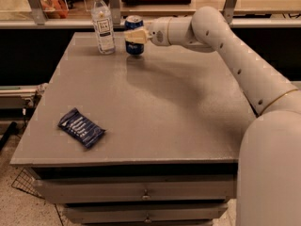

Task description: Move pepsi can near blue plastic bottle

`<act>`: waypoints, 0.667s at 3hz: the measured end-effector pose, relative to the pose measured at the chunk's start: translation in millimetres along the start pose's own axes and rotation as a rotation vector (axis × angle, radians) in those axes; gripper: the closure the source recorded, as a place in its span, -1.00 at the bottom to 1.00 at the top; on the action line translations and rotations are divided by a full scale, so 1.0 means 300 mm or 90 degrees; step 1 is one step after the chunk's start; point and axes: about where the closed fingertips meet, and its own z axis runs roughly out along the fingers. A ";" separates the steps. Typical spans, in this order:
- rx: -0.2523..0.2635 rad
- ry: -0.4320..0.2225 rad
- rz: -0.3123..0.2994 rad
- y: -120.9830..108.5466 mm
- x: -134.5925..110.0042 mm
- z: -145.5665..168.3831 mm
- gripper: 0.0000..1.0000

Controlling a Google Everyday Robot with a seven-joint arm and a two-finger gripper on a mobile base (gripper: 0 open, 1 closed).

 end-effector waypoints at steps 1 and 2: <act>-0.025 -0.018 0.003 0.029 -0.013 0.076 1.00; -0.038 -0.032 -0.005 0.037 -0.049 0.119 1.00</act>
Offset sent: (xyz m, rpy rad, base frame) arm 0.0155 0.0479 0.0198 0.0696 -0.0458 0.0710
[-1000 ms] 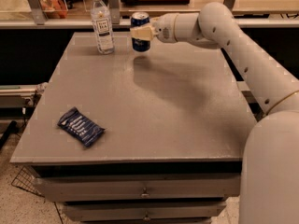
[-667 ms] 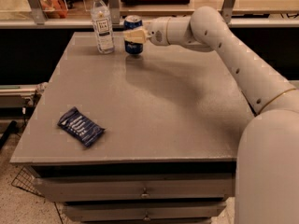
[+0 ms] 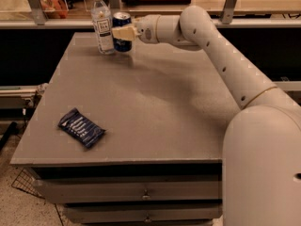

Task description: Move pepsi can near blue plastic bottle

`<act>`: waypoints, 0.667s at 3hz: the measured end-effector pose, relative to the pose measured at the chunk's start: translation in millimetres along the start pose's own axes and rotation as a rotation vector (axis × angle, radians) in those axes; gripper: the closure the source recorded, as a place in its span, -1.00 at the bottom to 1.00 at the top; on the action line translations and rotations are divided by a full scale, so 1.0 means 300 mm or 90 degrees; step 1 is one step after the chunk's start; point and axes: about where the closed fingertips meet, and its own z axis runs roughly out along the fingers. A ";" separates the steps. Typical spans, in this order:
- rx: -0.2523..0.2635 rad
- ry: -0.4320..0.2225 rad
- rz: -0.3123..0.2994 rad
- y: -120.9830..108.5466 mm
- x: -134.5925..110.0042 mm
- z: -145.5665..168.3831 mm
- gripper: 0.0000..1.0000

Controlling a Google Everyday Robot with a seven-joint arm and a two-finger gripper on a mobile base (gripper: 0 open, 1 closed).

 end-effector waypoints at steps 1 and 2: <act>-0.012 -0.003 -0.003 0.007 -0.004 0.029 1.00; -0.023 0.004 -0.004 0.012 0.008 0.041 0.62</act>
Offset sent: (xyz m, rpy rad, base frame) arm 0.0032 0.0079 -0.0068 -0.0153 0.0039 0.0456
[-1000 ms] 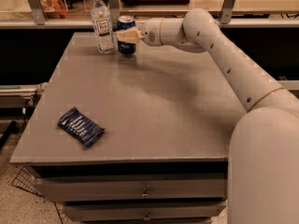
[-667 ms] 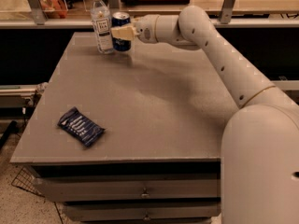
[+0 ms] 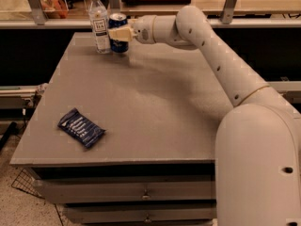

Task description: Move pepsi can near blue plastic bottle

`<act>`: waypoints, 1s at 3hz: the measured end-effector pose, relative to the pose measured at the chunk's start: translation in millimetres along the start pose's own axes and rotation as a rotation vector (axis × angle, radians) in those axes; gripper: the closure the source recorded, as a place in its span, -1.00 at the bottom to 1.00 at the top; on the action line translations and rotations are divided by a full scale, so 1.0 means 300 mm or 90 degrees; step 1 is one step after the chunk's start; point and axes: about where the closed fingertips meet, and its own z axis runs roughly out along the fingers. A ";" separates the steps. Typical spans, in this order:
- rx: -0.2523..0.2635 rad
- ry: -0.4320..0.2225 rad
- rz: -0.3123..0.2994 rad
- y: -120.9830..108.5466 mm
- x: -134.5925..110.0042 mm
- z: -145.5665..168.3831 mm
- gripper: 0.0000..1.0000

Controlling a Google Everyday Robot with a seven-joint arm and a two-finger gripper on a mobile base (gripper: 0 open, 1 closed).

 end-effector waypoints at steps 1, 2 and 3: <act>-0.005 0.006 0.004 -0.001 0.018 0.000 0.16; -0.009 0.011 0.010 -0.001 0.043 -0.005 -0.31; -0.011 0.014 0.014 0.000 0.061 -0.013 -0.76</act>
Offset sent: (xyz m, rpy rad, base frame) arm -0.0015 -0.0141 -0.0190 -0.0130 0.0337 0.0084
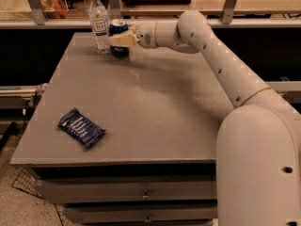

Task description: Move pepsi can near blue plastic bottle

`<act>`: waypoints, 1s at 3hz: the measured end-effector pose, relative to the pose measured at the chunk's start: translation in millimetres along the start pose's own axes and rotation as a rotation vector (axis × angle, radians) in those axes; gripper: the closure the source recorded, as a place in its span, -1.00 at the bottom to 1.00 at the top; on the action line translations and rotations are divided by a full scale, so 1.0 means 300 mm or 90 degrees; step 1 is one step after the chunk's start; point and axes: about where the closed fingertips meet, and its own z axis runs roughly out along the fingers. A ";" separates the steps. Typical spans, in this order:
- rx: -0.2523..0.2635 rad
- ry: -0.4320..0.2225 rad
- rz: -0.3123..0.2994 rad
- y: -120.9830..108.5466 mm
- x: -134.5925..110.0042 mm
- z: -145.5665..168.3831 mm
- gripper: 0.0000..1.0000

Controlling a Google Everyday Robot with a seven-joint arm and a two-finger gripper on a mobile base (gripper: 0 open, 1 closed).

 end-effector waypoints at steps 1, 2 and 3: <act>0.001 -0.003 0.004 0.002 0.011 -0.013 -1.00; 0.018 -0.009 -0.011 -0.013 -0.011 -0.084 -1.00; 0.083 -0.006 -0.055 -0.054 -0.079 -0.265 -1.00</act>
Offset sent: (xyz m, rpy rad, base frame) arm -0.0067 -0.0673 0.0268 -0.0047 -0.0786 -0.0774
